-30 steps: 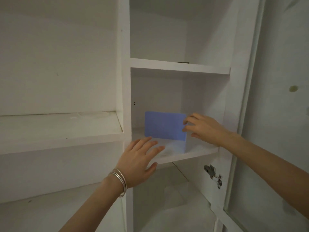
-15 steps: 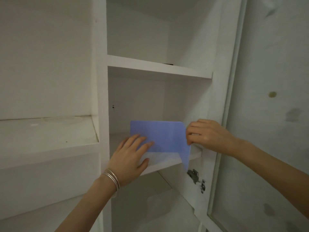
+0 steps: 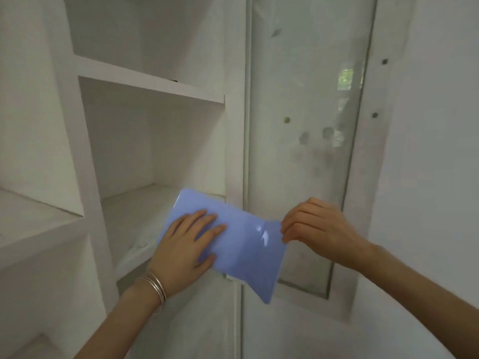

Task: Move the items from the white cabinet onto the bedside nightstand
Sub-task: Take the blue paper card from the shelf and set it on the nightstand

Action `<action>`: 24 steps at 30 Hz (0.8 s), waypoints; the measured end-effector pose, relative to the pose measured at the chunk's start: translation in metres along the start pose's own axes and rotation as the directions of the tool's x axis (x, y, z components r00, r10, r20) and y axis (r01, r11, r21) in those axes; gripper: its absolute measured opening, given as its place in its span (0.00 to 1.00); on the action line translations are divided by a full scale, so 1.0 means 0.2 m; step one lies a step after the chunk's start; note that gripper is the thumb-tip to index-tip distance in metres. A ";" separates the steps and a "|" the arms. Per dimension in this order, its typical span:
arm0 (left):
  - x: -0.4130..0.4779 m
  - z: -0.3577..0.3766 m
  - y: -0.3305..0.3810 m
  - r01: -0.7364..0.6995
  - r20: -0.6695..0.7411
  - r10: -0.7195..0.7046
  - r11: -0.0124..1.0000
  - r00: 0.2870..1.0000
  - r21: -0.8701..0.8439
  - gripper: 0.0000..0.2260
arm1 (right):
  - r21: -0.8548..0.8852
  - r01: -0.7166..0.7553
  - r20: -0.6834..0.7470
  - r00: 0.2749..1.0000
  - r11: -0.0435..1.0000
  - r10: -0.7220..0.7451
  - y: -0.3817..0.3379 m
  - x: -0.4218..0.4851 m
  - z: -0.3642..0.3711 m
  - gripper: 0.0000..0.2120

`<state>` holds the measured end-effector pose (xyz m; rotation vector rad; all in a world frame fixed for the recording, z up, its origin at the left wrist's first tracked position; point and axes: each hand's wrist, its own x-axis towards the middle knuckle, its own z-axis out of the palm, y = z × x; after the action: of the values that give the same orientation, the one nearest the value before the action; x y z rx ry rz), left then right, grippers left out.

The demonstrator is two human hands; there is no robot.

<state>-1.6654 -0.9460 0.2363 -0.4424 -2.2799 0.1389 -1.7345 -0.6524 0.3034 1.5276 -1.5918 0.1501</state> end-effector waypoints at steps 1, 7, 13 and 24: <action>0.01 0.01 0.06 -0.049 -0.004 0.049 0.998 0.999 -0.033 0.24 | 0.008 -0.067 0.023 0.997 0.998 0.067 -0.05 -0.06 -0.08 0.13; 0.14 0.11 0.42 -0.438 -0.042 0.444 0.857 0.895 -0.272 0.24 | 0.065 -0.630 0.250 0.761 0.774 0.598 -0.32 -0.51 -0.61 0.12; 0.20 0.19 1.00 -0.731 -0.177 0.736 0.554 0.654 -0.398 0.19 | -0.067 -0.843 0.268 0.500 0.534 0.823 -0.73 -0.90 -1.23 0.12; 0.06 -0.32 2.62 -0.859 -0.713 0.569 -0.021 0.410 -0.511 0.18 | -0.480 -0.877 0.252 -0.172 -0.032 0.952 -2.02 -1.59 -2.29 0.09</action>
<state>-1.4831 -0.4560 0.1641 -2.1080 -1.3110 -0.5872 -1.2137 -0.2195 0.1740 -0.2328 -2.8809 0.4295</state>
